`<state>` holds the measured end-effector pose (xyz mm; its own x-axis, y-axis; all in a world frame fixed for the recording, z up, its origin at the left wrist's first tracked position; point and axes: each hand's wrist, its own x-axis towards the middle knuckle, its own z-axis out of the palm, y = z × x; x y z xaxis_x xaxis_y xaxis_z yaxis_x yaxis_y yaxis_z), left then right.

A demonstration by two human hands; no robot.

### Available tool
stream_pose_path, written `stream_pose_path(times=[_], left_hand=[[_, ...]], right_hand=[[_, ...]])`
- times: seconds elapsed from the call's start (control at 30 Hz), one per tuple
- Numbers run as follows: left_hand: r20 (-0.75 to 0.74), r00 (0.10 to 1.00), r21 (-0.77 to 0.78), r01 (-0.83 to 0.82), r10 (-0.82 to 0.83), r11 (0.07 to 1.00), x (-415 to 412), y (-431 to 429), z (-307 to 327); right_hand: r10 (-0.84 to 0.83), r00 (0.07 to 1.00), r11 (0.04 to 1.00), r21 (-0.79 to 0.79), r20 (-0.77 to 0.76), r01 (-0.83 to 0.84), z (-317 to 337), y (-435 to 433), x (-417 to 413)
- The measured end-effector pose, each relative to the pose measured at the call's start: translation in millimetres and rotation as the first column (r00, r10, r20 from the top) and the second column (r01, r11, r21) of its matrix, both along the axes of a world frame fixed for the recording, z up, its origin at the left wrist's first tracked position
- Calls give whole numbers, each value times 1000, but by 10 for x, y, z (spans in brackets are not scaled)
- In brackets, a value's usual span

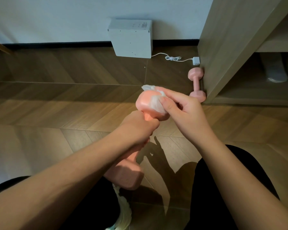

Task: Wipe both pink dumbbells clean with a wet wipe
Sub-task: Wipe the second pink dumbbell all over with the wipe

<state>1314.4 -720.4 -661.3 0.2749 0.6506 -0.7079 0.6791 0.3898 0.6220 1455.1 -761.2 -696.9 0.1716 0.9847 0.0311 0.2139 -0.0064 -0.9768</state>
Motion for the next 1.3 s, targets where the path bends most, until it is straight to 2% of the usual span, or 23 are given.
stream_pose_path(times=[0.27,0.47,0.7,0.87,1.1,1.3], left_hand=[[199,968,-186,-114,151,976,14,34,35],[171,983,-142,-51,75,989,55,-23,18],[243,961,-183,-86,129,979,36,4,112],[177,983,-74,-43,56,996,85,37,120],[209,976,-115,-43,66,992,70,40,134],[176,979,-166,-73,102,983,65,19,122]], right_hand=[[-13,997,999,28,-76,16,-28,-54,81],[-4,999,994,112,-47,9,140,55,-65],[2,997,998,69,-83,3,45,-92,103],[-6,993,994,110,-115,19,179,18,24],[-19,976,997,64,-216,33,89,-101,93],[34,981,999,47,-191,-25,124,-84,42]])
